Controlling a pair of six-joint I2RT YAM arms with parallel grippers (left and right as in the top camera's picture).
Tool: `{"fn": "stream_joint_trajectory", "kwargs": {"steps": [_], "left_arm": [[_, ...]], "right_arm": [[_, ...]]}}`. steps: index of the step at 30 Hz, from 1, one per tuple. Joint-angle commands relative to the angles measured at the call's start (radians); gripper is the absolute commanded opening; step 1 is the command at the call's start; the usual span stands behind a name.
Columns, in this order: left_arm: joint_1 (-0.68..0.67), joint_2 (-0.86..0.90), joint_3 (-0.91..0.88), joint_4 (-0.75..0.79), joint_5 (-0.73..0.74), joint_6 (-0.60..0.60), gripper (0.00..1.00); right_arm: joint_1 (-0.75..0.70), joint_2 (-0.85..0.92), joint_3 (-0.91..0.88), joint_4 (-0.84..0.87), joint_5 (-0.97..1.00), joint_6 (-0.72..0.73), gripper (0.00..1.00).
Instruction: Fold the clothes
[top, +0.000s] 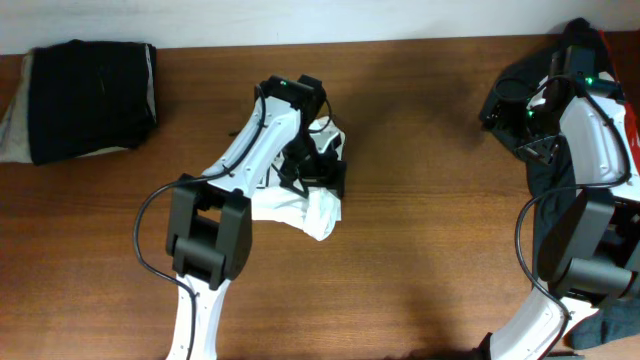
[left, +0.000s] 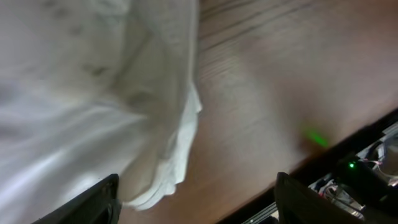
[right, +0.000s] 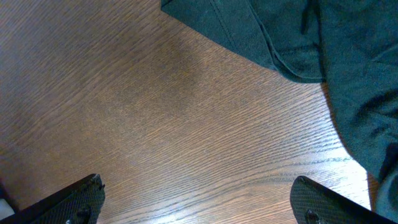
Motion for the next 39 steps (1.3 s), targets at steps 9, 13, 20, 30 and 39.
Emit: {"fn": "stream_joint_trajectory", "kwargs": {"steps": [9,13,20,30,39], "left_arm": [[-0.067,0.002,-0.049,0.137,0.045,0.016,0.0],[-0.143,0.002,-0.087,0.199,0.046,0.016,0.0],[-0.152,-0.034,-0.024,0.159,0.002,0.019,0.0],[0.033,-0.186,-0.005,0.076,-0.21,0.02,0.97],[-0.103,-0.106,-0.242,0.241,-0.095,0.02,0.64]], "right_arm": [[0.0,0.003,0.019,0.0,0.009,-0.006,0.99],[0.0,0.003,0.019,0.0,0.009,-0.006,0.99],[0.0,0.003,0.019,0.0,0.009,-0.006,0.99],[0.0,0.003,0.019,0.0,0.009,-0.006,0.99],[0.0,0.003,0.019,0.0,0.009,-0.006,0.99]]}}
